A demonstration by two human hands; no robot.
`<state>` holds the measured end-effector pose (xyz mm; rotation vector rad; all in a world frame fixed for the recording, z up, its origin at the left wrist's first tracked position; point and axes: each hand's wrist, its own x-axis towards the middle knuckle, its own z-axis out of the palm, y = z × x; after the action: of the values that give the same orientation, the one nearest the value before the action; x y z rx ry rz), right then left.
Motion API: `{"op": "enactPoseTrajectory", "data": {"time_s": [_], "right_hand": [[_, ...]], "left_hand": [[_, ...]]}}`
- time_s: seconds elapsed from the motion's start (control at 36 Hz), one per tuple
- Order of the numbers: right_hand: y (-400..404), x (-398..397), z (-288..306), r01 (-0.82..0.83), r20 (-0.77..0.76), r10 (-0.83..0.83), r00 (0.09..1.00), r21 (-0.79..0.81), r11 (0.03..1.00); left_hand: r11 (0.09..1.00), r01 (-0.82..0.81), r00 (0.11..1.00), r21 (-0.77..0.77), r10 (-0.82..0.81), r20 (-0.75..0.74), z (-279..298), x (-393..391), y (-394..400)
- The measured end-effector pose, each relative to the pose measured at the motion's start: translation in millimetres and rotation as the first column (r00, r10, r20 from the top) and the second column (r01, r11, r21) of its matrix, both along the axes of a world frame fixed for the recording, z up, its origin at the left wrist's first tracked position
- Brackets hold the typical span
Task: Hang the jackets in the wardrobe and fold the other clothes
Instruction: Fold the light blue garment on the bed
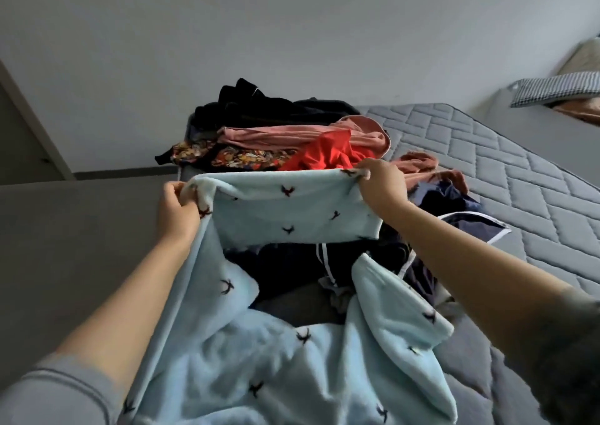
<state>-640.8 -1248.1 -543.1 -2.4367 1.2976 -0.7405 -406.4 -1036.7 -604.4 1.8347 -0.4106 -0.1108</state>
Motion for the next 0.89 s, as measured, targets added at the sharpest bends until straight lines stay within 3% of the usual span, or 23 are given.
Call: {"op": "enactPoseTrajectory", "data": {"time_s": [0.08, 0.17, 0.22, 0.31, 0.33, 0.44, 0.53, 0.58, 0.64, 0.69, 0.75, 0.83, 0.89], "right_hand": [[-11, 26, -15, -0.087, -0.003, 0.091, 0.996, 0.239, 0.967], [-2, 26, -47, -0.186, -0.040, 0.218, 0.975, 0.386, 0.903], [13, 9, -70, -0.197, -0.092, 0.241, 0.966, 0.341, 0.919], [37, -31, -99, -0.179, -0.187, 0.242, 0.952, 0.299, 0.937], [45, -45, -107, -0.163, -0.228, 0.236, 0.945, 0.299, 0.940], [81, -102, -133, -0.072, -0.276, 0.130, 0.952, 0.212, 0.975], [103, -135, -149, -0.064, -0.307, 0.129, 0.943, 0.214, 0.975], [112, -148, -160, -0.057, -0.364, 0.161, 0.917, 0.279, 0.959], [119, -156, -168, -0.044, -0.453, 0.157, 0.878, 0.250, 0.967], [122, -160, -176, -0.070, -0.495, 0.167, 0.853, 0.209, 0.975], [124, -164, -179, -0.085, -0.501, 0.193, 0.844, 0.232, 0.969], [128, -165, -178, -0.067, -0.439, 0.228, 0.869, 0.352, 0.934], [133, -165, -172, -0.087, -0.411, 0.251, 0.876, 0.377, 0.922]], "left_hand": [[0.982, 0.078, 0.995, 0.171, -0.087, 0.047, -25, 0, -6], [0.872, 0.186, 0.943, 0.452, -0.289, 0.168, -45, -9, -4], [0.718, 0.284, 0.864, 0.635, -0.479, 0.155, -54, -13, -2], [0.422, 0.351, 0.797, 0.836, -0.603, -0.031, -62, -18, 2], [0.373, 0.358, 0.794, 0.856, -0.604, -0.069, -64, -21, 4], [0.327, 0.349, 0.803, 0.878, -0.588, -0.100, -67, -34, 15], [0.240, 0.435, 0.758, 0.868, -0.618, -0.209, -67, -57, 25], [0.098, 0.499, 0.679, 0.861, -0.662, -0.318, -69, -81, 32], [-0.096, 0.528, 0.566, 0.844, -0.701, -0.434, -74, -106, 41], [-0.210, 0.511, 0.505, 0.834, -0.712, -0.489, -82, -126, 53], [-0.219, 0.414, 0.518, 0.884, -0.742, -0.426, -89, -140, 64], [-0.071, 0.209, 0.550, 0.975, -0.816, -0.177, -93, -149, 80], [0.054, 0.296, 0.572, 0.954, -0.809, -0.132, -95, -152, 86]]}}
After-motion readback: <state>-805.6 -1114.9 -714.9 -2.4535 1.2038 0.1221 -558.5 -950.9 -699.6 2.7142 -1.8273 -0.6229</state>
